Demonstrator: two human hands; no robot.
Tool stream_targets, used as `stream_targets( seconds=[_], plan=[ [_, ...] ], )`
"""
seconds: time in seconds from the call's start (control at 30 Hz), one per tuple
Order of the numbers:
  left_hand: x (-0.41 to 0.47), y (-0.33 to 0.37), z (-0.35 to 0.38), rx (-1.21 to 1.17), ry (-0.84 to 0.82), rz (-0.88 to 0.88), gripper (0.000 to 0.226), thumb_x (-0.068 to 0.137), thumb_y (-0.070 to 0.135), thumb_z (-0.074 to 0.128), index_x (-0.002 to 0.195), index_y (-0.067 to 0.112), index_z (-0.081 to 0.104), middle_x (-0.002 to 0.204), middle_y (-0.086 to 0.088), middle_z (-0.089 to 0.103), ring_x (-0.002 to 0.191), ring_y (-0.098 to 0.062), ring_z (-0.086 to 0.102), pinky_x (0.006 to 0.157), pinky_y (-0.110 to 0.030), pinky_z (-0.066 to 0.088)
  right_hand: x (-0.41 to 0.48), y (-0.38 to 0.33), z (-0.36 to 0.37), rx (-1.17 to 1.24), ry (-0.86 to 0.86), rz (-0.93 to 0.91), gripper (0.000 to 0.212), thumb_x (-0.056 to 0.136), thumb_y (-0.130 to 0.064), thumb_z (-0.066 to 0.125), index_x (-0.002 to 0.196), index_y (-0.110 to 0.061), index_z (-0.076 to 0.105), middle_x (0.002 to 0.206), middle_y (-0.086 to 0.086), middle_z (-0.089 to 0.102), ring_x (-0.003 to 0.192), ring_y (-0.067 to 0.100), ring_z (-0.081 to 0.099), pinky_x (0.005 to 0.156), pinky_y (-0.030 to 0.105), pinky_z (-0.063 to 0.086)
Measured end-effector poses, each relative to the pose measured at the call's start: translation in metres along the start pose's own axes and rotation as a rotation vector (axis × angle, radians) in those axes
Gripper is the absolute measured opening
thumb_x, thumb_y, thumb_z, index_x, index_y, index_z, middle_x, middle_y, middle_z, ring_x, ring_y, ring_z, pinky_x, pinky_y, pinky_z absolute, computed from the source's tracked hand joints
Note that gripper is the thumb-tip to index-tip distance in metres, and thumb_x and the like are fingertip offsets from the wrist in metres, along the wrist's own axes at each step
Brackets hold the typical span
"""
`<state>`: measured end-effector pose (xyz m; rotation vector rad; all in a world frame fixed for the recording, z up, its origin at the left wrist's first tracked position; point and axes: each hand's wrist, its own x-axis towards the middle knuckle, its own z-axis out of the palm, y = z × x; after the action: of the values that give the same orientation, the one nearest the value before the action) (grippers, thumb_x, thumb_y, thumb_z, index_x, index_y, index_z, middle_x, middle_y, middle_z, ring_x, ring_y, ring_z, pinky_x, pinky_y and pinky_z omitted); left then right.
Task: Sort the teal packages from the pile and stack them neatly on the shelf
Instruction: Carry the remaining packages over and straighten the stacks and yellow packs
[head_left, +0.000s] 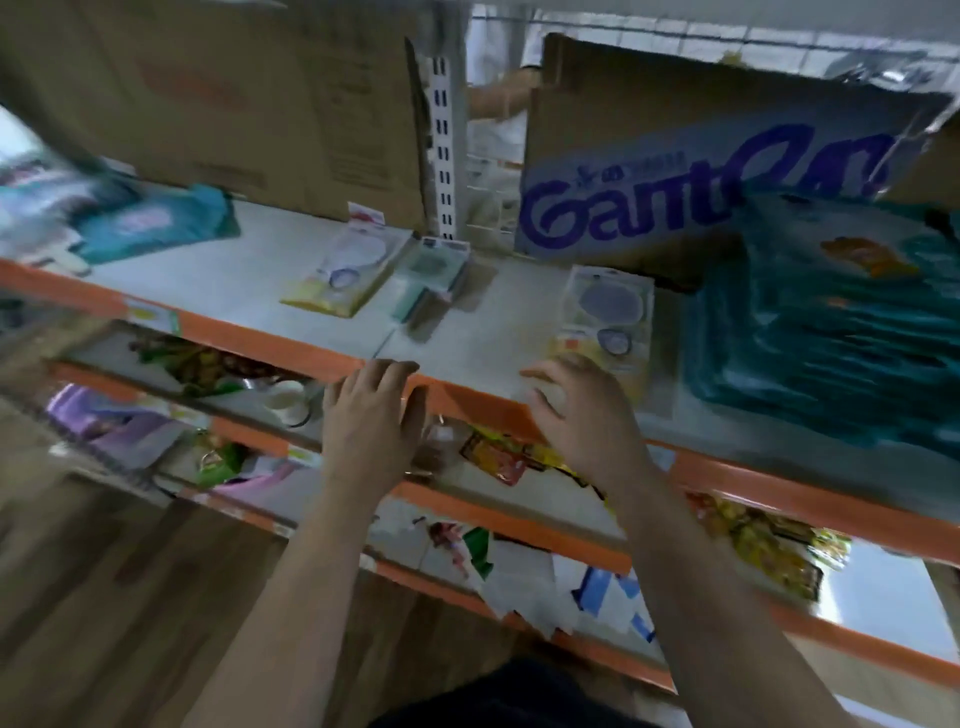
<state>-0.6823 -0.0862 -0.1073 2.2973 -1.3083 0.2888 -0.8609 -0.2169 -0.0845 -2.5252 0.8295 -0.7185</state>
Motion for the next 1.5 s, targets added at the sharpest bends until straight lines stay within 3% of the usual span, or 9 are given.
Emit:
stream_targets(
  seconds=[0.1, 0.3, 0.43, 0.5, 0.6, 0.73, 1.17, 1.37, 1.5],
  plan=[
    [0.002, -0.056, -0.023, -0.006, 0.018, -0.043, 0.033, 0.097, 0.027, 0.050, 0.123, 0.011, 0.060, 0.123, -0.010, 0.061, 0.109, -0.034, 0.058, 0.093, -0.046, 0.041, 0.022, -0.036, 0.035, 0.066, 0.034, -0.032, 0.017, 0.094, -0.014, 0.058, 0.107, -0.014, 0.068, 0.105, 0.003, 0.065, 0.098, 0.015, 0.058, 0.080, 0.019, 0.039],
    [0.002, -0.137, -0.047, -0.047, 0.072, -0.136, 0.035, 0.096, 0.020, 0.056, 0.127, 0.006, 0.058, 0.131, -0.013, 0.057, 0.117, -0.034, 0.055, 0.094, -0.049, 0.044, 0.065, -0.090, 0.097, 0.117, -0.011, -0.089, 0.016, 0.091, -0.014, 0.061, 0.105, -0.015, 0.069, 0.100, 0.000, 0.066, 0.091, 0.013, 0.059, 0.079, 0.023, 0.048],
    [0.012, -0.184, -0.050, -0.044, 0.092, -0.201, 0.036, 0.096, 0.022, 0.055, 0.129, 0.007, 0.057, 0.134, -0.011, 0.055, 0.122, -0.032, 0.052, 0.099, -0.048, 0.041, 0.099, -0.113, 0.138, 0.156, -0.034, -0.124, 0.017, 0.090, -0.014, 0.062, 0.105, -0.015, 0.069, 0.100, -0.001, 0.065, 0.088, 0.005, 0.054, 0.076, 0.001, 0.035],
    [0.023, -0.206, -0.049, -0.028, 0.078, -0.216, 0.038, 0.096, 0.024, 0.054, 0.130, 0.007, 0.056, 0.135, -0.011, 0.055, 0.123, -0.031, 0.051, 0.101, -0.048, 0.041, 0.120, -0.122, 0.157, 0.165, -0.035, -0.139, 0.017, 0.089, -0.012, 0.063, 0.105, -0.014, 0.069, 0.100, -0.001, 0.066, 0.090, 0.006, 0.056, 0.078, 0.005, 0.039],
    [0.048, -0.242, -0.051, 0.005, 0.078, -0.233, 0.039, 0.096, 0.026, 0.053, 0.129, 0.006, 0.057, 0.131, -0.012, 0.057, 0.119, -0.031, 0.054, 0.099, -0.049, 0.043, 0.160, -0.135, 0.188, 0.189, -0.020, -0.143, 0.019, 0.088, -0.010, 0.064, 0.105, -0.013, 0.070, 0.101, 0.003, 0.068, 0.092, 0.015, 0.062, 0.080, 0.025, 0.050],
    [0.096, -0.293, -0.060, 0.032, 0.103, -0.235, 0.037, 0.094, 0.023, 0.057, 0.127, 0.005, 0.059, 0.128, -0.015, 0.060, 0.115, -0.033, 0.057, 0.096, -0.050, 0.045, 0.220, -0.157, 0.221, 0.230, -0.019, -0.130, 0.019, 0.087, -0.007, 0.063, 0.104, -0.010, 0.071, 0.102, 0.004, 0.069, 0.094, 0.016, 0.062, 0.085, 0.031, 0.051],
    [0.190, -0.425, -0.062, 0.012, 0.127, -0.371, 0.041, 0.092, 0.029, 0.050, 0.121, 0.003, 0.062, 0.121, -0.015, 0.063, 0.112, -0.035, 0.058, 0.094, -0.049, 0.046, 0.355, -0.224, 0.312, 0.260, -0.119, -0.148, 0.018, 0.093, -0.017, 0.060, 0.109, -0.016, 0.069, 0.108, -0.001, 0.067, 0.092, 0.006, 0.057, 0.083, 0.020, 0.048],
    [0.218, -0.483, -0.059, 0.014, 0.117, -0.353, 0.034, 0.094, 0.020, 0.061, 0.122, 0.002, 0.062, 0.120, -0.016, 0.063, 0.113, -0.034, 0.057, 0.094, -0.049, 0.045, 0.385, -0.249, 0.354, 0.284, -0.145, -0.080, 0.019, 0.092, -0.019, 0.062, 0.110, -0.015, 0.068, 0.105, 0.000, 0.067, 0.091, 0.009, 0.059, 0.080, 0.027, 0.054],
    [0.239, -0.533, -0.066, -0.009, 0.089, -0.345, 0.039, 0.093, 0.029, 0.050, 0.121, 0.004, 0.063, 0.118, -0.015, 0.064, 0.108, -0.035, 0.058, 0.092, -0.046, 0.046, 0.407, -0.280, 0.387, 0.297, -0.143, -0.059, 0.019, 0.091, -0.018, 0.063, 0.109, -0.012, 0.069, 0.103, 0.000, 0.065, 0.091, 0.010, 0.058, 0.081, 0.030, 0.054]
  ],
)
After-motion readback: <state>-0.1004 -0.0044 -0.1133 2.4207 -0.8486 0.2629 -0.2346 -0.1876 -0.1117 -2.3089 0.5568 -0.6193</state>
